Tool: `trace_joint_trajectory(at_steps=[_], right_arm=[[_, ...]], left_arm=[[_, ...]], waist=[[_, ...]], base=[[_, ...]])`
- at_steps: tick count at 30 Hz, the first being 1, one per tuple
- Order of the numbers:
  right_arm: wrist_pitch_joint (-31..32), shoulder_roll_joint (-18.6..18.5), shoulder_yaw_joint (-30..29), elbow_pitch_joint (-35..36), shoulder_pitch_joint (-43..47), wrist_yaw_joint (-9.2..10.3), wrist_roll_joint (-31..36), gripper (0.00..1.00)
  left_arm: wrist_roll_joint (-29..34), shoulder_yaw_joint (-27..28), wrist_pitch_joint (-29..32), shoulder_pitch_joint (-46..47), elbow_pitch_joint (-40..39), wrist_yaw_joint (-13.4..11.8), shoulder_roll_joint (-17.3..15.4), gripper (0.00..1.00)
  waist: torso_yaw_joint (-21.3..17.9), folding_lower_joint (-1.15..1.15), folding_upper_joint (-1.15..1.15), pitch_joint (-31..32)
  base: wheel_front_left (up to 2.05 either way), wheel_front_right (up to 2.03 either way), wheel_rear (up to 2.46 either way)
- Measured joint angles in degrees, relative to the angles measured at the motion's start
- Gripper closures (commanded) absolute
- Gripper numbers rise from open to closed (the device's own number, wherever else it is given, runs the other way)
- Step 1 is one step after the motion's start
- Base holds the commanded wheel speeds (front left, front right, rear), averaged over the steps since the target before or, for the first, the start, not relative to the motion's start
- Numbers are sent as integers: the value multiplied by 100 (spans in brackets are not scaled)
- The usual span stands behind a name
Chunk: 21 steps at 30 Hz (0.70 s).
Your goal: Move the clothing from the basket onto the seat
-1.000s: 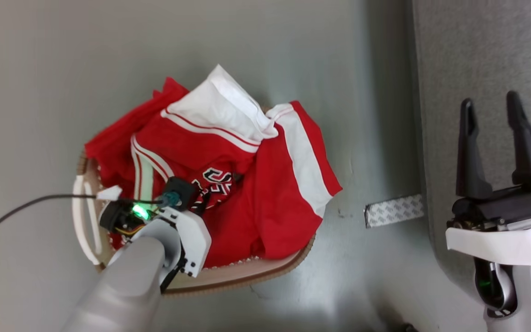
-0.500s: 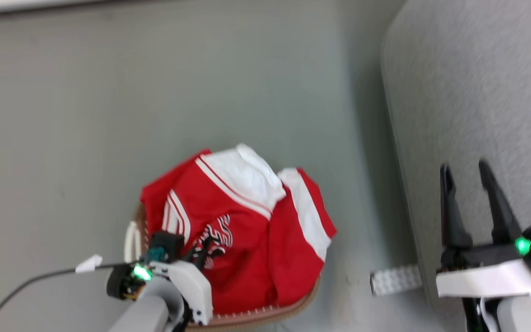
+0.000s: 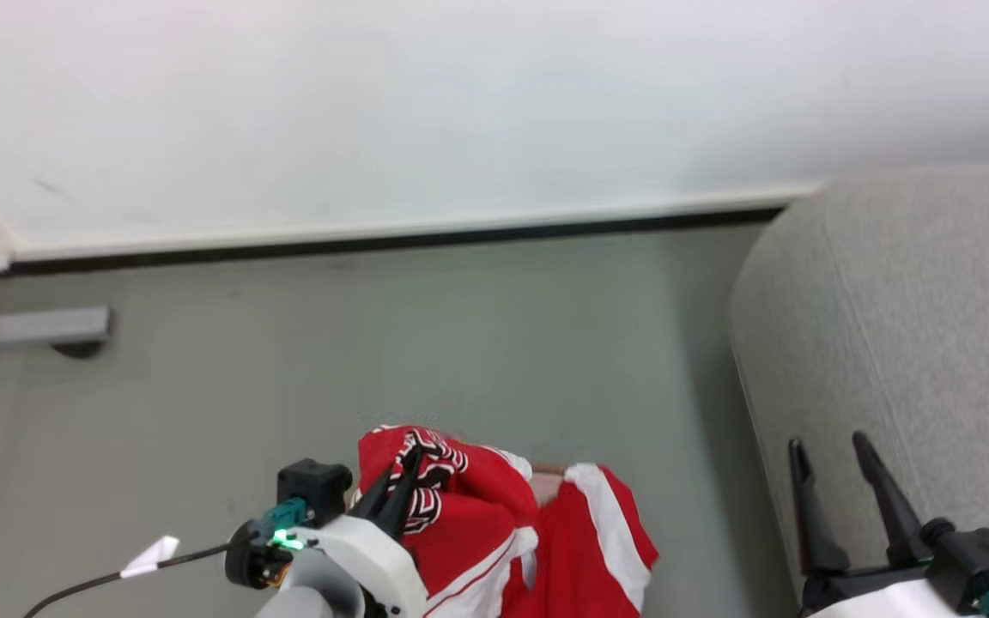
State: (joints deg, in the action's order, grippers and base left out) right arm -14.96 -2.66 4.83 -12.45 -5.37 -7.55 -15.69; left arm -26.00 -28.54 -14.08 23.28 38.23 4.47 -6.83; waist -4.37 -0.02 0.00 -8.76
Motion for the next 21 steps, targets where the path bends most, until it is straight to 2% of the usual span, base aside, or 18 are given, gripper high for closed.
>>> trace_joint_trajectory(at_steps=[11, 16, 21], right_arm=[[1, 0, 291, -346, 323, 0, -2, 0], [0, 0, 393, -424, 355, 0, -4, 0], [0, 0, 416, -437, 381, 0, -13, 0]], left_arm=[[-235, 293, 749, -505, -2012, -535, -492, 100], [-256, 438, 1059, -575, -2584, -742, -742, 100], [-268, 493, 1248, -555, -2907, -806, -851, 100]], waist=[[208, 1, 0, 975], [193, 1, 0, 1172], [160, 1, 0, 1260]], base=[[0, 0, 0], [0, 0, 0], [0, 0, 0]])
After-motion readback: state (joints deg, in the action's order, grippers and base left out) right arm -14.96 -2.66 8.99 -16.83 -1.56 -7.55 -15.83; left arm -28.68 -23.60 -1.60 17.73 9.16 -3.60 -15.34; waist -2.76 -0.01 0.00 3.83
